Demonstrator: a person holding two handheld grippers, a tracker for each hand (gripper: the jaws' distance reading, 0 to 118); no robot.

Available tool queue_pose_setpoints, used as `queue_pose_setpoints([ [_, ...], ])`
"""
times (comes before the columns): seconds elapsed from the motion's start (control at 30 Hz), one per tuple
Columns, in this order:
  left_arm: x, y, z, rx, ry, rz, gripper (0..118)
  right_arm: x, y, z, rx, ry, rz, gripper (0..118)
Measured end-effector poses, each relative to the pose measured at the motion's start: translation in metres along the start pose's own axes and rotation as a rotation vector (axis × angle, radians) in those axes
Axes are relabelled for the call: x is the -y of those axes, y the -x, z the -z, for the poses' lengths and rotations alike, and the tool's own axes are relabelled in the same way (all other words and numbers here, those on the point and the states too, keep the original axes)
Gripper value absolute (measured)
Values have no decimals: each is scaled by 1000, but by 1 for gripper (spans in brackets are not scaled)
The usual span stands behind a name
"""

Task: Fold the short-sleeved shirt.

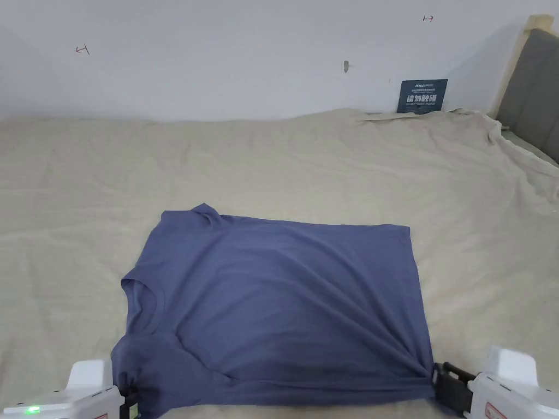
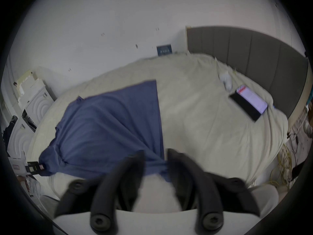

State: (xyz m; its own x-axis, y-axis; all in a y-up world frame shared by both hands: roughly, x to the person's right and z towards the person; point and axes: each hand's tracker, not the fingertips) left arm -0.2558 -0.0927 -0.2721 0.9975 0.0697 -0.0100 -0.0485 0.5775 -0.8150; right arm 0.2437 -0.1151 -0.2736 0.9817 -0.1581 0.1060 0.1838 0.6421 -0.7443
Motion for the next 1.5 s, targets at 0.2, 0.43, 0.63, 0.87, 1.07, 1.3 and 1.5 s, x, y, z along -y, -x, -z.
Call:
queue_pose_setpoints([
  [0.2,-2,-1,-1,2,-9,8,4,12,-9,22,40,51,57,91],
  [0.43,-2,-1,0,1,0,5,4,16,-20,44,35,90,123,87],
  [0.63,-4,5,0,12,-2,-27,4,16,-19,41,17,72,90,5],
  [0.87,-12,8,-7,15,-39,-35,4,-3,-18,9,-24,-58,64,3],
  [1.07,-47,13,-18,26,-121,-41,4,-42,-1,-14,-54,-190,-28,3],
  [1.3,-105,15,-27,-7,-240,4,4,-90,23,-15,-35,-288,-134,3],
  [1.5,-154,16,-4,-39,-279,75,4,-121,32,23,-9,-261,-176,3],
])
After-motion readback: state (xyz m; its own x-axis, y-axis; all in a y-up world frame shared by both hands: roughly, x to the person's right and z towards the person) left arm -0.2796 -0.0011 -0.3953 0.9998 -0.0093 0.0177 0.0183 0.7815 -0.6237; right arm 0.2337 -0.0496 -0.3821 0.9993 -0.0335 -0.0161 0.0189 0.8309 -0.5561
